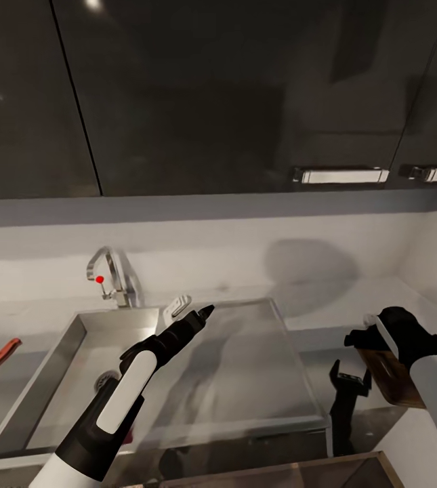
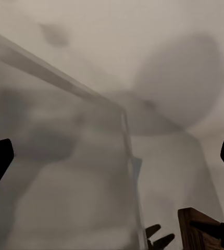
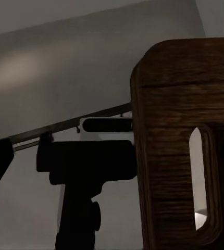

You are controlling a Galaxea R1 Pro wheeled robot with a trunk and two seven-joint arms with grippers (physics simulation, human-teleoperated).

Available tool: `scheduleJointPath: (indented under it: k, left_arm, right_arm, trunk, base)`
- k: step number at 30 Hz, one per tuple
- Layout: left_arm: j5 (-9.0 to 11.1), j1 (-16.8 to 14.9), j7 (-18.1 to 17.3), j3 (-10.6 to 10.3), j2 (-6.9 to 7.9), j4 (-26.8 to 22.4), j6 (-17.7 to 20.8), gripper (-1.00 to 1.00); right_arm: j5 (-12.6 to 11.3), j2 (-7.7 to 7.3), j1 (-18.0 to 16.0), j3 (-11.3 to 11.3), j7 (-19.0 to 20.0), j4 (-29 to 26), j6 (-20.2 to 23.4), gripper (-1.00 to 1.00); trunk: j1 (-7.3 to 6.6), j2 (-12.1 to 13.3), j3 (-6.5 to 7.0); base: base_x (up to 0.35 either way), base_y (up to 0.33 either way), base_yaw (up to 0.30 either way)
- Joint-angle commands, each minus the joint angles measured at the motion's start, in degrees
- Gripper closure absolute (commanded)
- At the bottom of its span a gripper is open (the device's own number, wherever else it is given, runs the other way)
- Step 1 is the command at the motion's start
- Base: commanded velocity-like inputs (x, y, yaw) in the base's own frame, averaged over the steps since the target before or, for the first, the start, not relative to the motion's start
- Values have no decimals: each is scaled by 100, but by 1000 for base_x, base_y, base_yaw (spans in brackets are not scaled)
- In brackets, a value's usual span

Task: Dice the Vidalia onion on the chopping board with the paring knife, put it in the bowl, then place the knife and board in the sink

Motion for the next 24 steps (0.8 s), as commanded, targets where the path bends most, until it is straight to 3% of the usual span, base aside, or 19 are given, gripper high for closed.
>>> scheduleJointPath:
  k: [1,12,24]
  left_arm:
    - [56,-6,49,-3,0,-8,8,-100]
    - [56,-6,49,-3,-3,-7,8,-100]
    - [56,-6,49,-3,-3,-7,8,-100]
  right_arm:
    - [31,-4,-3,-16,36,54,24,-100]
    - [12,-145,16,-23,58,250,14,-100]
    - [16,-160,20,-10,180,253,14,-100]
  trunk:
    - [4,-14,-22]
    - [4,-14,-41]
    - [4,-14,-70]
  base:
    - [0,0,58]
    - [0,0,12]
    - [0,0,12]
